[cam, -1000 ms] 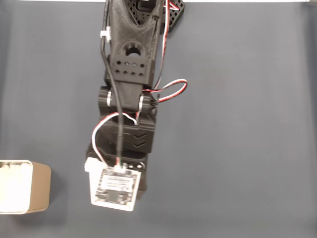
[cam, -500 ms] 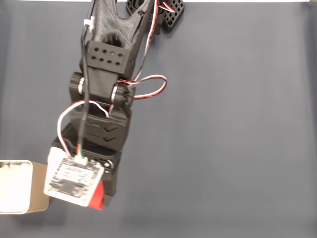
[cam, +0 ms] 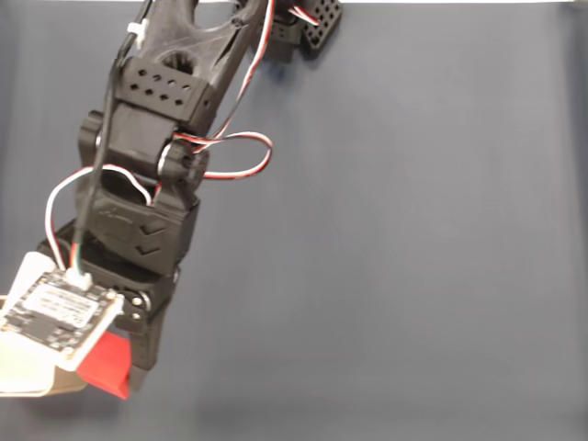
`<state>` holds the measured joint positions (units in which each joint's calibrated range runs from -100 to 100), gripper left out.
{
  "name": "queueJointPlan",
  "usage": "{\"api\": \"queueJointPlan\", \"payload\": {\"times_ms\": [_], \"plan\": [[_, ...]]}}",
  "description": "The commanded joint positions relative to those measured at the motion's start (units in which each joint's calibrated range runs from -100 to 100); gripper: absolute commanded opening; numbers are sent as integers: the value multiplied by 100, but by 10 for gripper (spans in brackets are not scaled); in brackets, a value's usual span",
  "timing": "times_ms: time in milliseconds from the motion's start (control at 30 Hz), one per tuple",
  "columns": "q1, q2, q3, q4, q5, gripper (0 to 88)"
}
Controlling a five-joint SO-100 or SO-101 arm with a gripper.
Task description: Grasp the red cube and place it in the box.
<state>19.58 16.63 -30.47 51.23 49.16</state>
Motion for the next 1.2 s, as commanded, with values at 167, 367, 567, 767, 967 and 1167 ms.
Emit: {"api": "queueJointPlan", "payload": {"times_ms": [167, 367, 567, 767, 967, 1167], "plan": [[314, 278, -803, 82, -34, 29], [463, 538, -1059, 82, -39, 29], [620, 755, -1351, 82, -20, 29], [755, 954, -1606, 82, -5, 29], [861, 1119, -1816, 82, 10, 29], [953, 1257, -1962, 82, 34, 29]]}}
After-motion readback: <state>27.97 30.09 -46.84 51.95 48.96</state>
